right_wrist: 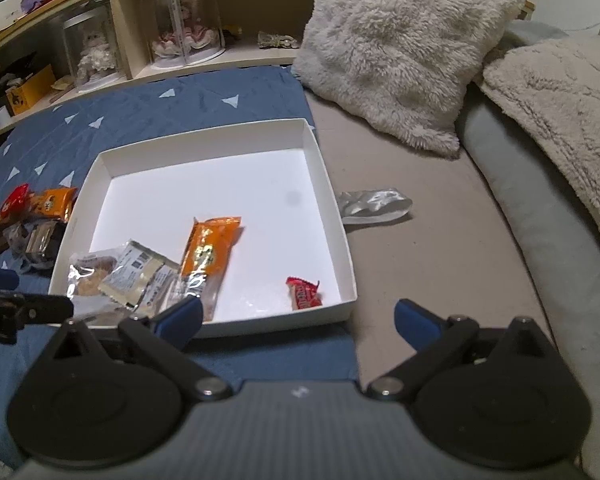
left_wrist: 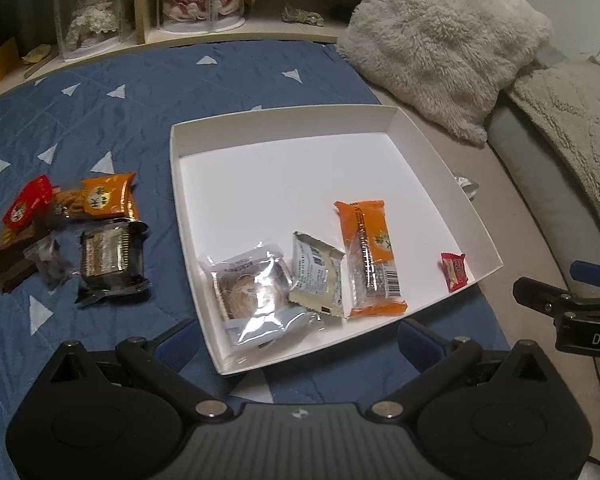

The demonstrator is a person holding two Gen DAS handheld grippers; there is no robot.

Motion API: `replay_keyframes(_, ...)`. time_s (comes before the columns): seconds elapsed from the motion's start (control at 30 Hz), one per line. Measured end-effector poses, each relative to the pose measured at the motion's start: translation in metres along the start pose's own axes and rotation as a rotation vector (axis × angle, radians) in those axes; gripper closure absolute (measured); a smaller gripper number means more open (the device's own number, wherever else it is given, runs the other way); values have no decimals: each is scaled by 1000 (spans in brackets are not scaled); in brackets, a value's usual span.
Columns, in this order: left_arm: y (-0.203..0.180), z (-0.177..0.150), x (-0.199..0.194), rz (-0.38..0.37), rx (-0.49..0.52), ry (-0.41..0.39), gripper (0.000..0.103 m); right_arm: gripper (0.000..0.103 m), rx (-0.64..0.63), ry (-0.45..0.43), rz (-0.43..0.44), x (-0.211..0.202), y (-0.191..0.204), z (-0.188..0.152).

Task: Organize snacks
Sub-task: 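Move right tool to the dark wrapped pack and grasp it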

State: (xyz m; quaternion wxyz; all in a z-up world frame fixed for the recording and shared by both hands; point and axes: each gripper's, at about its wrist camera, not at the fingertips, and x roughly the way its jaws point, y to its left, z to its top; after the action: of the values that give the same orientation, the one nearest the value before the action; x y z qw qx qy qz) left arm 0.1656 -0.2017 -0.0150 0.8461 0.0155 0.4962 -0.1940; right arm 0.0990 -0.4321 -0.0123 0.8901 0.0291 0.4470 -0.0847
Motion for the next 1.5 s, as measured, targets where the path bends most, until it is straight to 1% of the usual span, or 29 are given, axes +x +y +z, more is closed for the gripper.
replay_keyframes(0.23,24,0,-15,22,-17,-35,0,0,-17,-5,-8,-9,15,3)
replay_keyframes(0.33,41,0,-21,33,-39,-47,0,0,-13,-7,4,-10,21,6)
replay_keyframes(0.53,82,-1,-32,84,-82,-58,0,0,-15,-13,47,-4,44,15)
replay_keyframes(0.8,141,-11,-41,150,-136,-50,0,0,-40,-7,102,16,99,18)
replay_keyframes(0.93,171,-17,-44,185,-165,-44,0,0,-79,-19,133,21,126,19)
replay_keyframes(1.4,274,-35,-53,279,-316,-37,0,0,-101,-38,252,45,217,23)
replay_keyframes(1.5,294,-40,-50,278,-372,-34,0,0,-96,-39,271,54,236,23)
